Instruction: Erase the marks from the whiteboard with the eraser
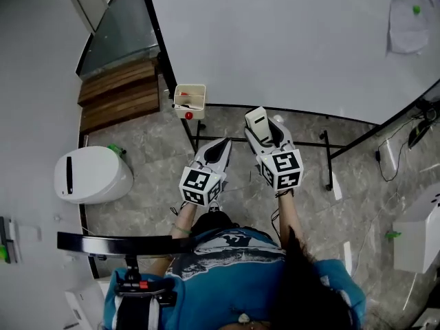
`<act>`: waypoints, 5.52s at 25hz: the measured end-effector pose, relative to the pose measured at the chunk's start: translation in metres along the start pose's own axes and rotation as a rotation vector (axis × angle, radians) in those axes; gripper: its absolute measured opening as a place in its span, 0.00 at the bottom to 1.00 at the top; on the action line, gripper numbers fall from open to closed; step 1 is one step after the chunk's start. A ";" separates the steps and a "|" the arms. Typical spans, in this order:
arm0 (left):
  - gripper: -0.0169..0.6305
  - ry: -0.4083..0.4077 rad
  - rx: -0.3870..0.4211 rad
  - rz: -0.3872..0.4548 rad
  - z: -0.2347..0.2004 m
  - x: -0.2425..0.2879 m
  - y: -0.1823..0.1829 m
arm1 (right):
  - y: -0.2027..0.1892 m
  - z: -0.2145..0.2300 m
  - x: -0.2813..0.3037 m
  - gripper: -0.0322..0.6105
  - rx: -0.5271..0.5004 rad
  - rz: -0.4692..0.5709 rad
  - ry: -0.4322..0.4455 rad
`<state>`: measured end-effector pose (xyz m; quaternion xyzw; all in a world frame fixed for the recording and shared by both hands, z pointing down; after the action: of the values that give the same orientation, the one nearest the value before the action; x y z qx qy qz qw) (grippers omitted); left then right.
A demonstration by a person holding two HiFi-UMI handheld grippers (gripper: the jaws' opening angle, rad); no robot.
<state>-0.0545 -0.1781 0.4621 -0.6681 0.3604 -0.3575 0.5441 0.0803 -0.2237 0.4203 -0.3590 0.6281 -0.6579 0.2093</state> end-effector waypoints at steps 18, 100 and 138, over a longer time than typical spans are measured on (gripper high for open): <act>0.03 -0.196 -0.031 -0.027 -0.069 0.048 0.000 | 0.185 0.112 0.062 0.46 -0.419 0.170 -0.356; 0.03 -0.115 -0.041 -0.050 -0.036 0.084 0.001 | 0.234 0.307 -0.043 0.46 -0.269 0.260 -0.645; 0.03 -0.049 -0.053 -0.081 -0.068 0.063 -0.020 | 0.103 0.071 0.202 0.46 -0.455 0.016 -0.347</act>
<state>-0.0812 -0.2617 0.4973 -0.7049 0.3291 -0.3528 0.5199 -0.0179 -0.4306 0.3586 -0.4990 0.7171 -0.4271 0.2330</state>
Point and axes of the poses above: the fingertips, and each gripper's own axes: x forward along the fingers, z to its right, y out of its top, the point moved 6 cm from there along -x, backward along the fingers, and after that the axes turned 6 degrees about y, right-handed, at the moved point
